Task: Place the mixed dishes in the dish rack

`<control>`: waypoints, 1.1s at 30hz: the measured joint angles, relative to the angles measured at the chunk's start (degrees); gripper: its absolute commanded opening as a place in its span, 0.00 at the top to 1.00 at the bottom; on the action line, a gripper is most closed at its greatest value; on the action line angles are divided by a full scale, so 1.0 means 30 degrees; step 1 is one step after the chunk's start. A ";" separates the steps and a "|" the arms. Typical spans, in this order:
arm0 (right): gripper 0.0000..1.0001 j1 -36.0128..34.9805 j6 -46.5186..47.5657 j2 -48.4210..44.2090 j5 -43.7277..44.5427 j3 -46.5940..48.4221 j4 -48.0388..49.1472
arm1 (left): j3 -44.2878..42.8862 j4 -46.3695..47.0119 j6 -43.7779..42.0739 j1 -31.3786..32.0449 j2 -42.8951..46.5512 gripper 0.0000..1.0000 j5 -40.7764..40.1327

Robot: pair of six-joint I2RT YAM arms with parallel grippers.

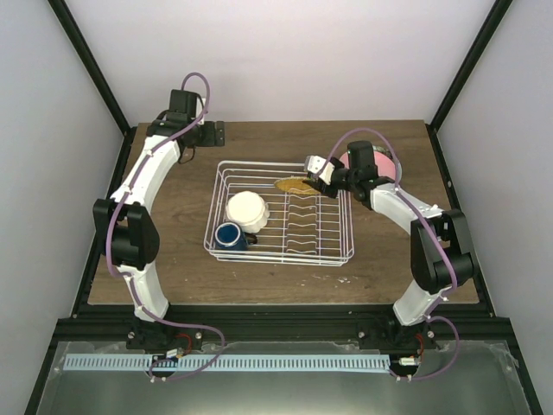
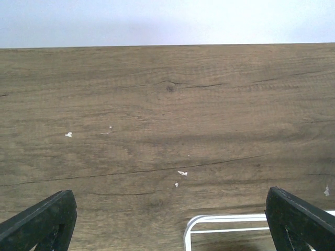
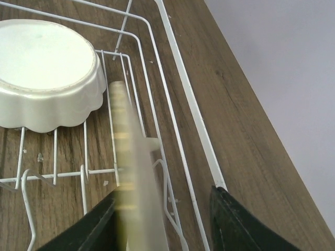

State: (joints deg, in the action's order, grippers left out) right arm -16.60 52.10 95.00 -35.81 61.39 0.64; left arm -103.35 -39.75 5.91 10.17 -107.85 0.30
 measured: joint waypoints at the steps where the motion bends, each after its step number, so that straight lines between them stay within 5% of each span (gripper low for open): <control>1: 0.52 0.0000 -0.0007 0.0000 0.0044 0.0015 -0.0102 | 0.0000 0.0000 0.0000 -0.0029 0.0000 0.00 0.0007; 4: 0.44 0.0000 -0.0109 0.0000 0.0197 0.0270 -0.0765 | -0.0007 -0.0007 -0.0007 -0.0117 -0.0007 0.00 0.0036; 9: 0.15 0.0000 -0.0583 -0.0197 0.0095 0.1311 -0.2040 | -0.0015 -0.0015 -0.0051 -0.0189 -0.0124 0.00 0.0073; 20: 0.00 0.0102 -0.2382 -0.2448 -0.2441 0.4233 -0.7490 | -0.0015 -0.0211 -0.0066 -0.0277 -0.0495 0.00 0.0284; 25: 0.04 0.1588 -0.7308 -0.1625 -0.2463 0.5923 -0.7708 | -0.0015 -0.0219 -0.0051 -0.0299 -0.0546 0.00 0.0590; 33: 0.19 0.5552 -1.4396 0.6375 0.2506 1.5038 -1.1140 | -0.0015 -0.0197 0.0036 -0.0299 -0.0546 0.01 0.1064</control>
State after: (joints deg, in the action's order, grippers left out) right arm 0.05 8.91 114.13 -28.29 106.50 -32.77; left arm -103.39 -40.34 6.02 9.28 -109.49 3.49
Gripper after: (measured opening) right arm 0.858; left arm 0.994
